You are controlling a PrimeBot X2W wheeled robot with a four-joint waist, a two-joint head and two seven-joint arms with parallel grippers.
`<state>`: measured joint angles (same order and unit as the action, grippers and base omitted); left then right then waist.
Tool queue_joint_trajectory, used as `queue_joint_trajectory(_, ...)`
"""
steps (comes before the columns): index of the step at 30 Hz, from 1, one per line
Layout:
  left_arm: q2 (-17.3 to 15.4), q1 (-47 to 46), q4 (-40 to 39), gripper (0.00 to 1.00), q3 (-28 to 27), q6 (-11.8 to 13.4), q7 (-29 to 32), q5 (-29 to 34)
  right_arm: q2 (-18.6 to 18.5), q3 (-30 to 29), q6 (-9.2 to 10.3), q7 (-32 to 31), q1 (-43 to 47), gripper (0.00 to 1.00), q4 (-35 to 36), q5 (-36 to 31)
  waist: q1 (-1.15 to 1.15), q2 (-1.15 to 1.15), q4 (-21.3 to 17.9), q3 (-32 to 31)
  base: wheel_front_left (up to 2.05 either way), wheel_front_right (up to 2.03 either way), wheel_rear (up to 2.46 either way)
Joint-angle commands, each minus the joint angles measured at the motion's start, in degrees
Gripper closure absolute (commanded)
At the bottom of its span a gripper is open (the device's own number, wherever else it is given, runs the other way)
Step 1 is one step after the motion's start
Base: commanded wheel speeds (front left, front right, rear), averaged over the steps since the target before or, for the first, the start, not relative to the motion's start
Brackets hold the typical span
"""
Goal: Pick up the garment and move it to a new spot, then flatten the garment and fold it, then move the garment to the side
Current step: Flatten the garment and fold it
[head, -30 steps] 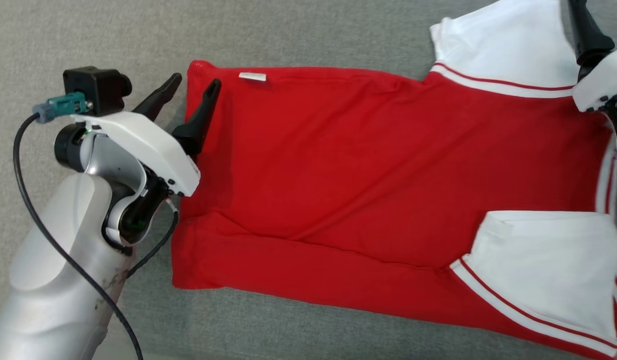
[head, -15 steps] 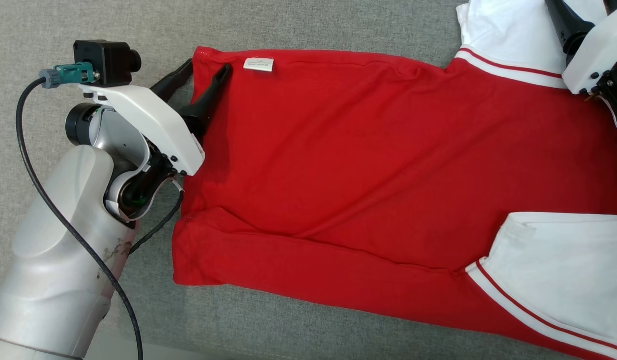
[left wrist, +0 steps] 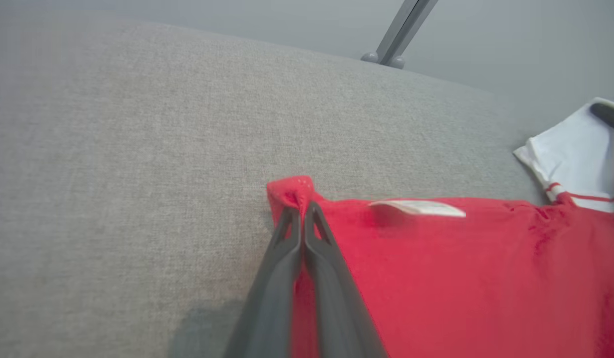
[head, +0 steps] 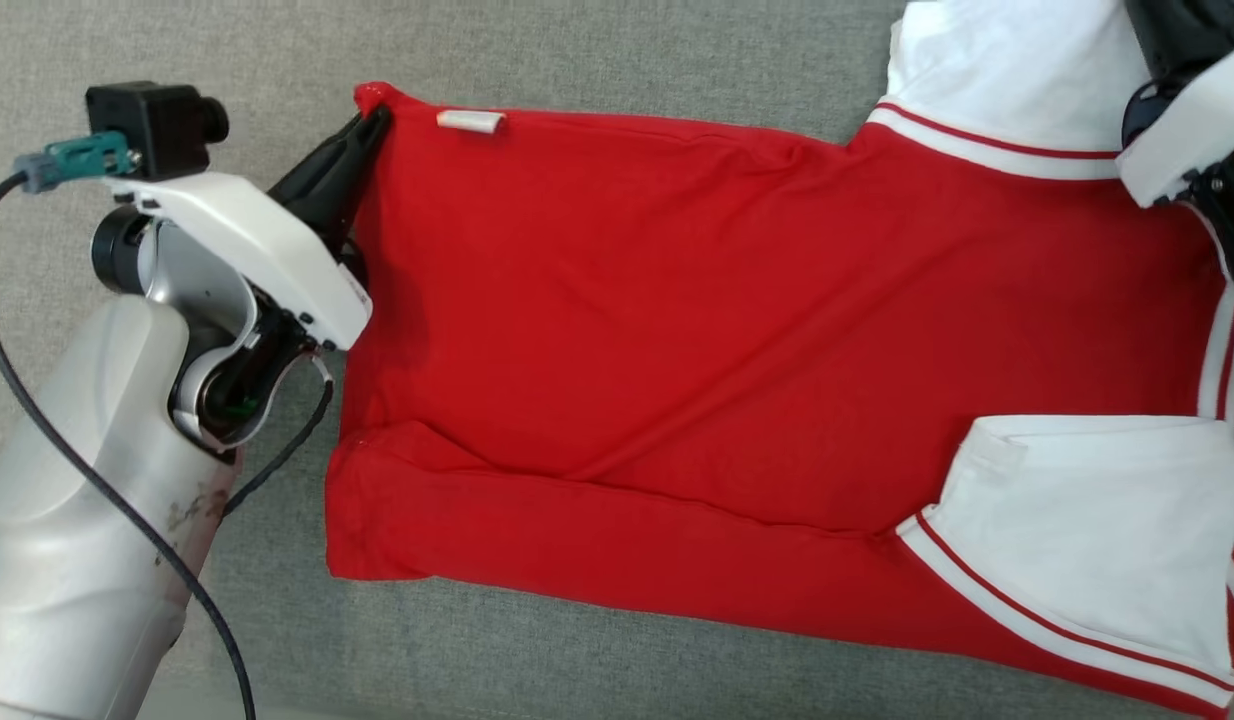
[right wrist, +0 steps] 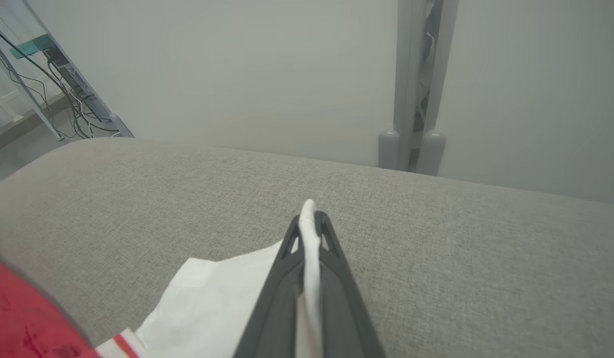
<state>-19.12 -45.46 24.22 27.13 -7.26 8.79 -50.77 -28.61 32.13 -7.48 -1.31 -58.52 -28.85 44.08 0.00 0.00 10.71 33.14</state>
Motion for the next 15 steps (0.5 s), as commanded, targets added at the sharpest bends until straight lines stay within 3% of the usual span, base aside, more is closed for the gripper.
queue_joint_trajectory(1,-0.7,1.6,-0.8,1.0,-0.3,-0.3,-0.5,-0.8,-0.9,0.2,-0.04,1.2,1.9,1.0,1.6,0.7,0.0,0.0,-0.8,-0.9,0.0,0.0,0.0)
queue_joint_trajectory(5,-2.6,5.3,-3.9,1.0,-1.1,-0.2,-1.8,-1.5,-2.9,0.1,-0.04,4.2,7.6,1.0,8.3,2.7,0.0,0.0,-2.1,-2.6,0.0,0.0,0.0)
queue_joint_trajectory(15,-7.8,18.1,-14.5,1.0,-4.8,3.5,-3.4,-4.4,-5.6,-4.2,-0.05,9.1,28.4,1.0,25.1,7.9,0.0,0.0,-5.3,-6.2,0.0,0.0,0.0)
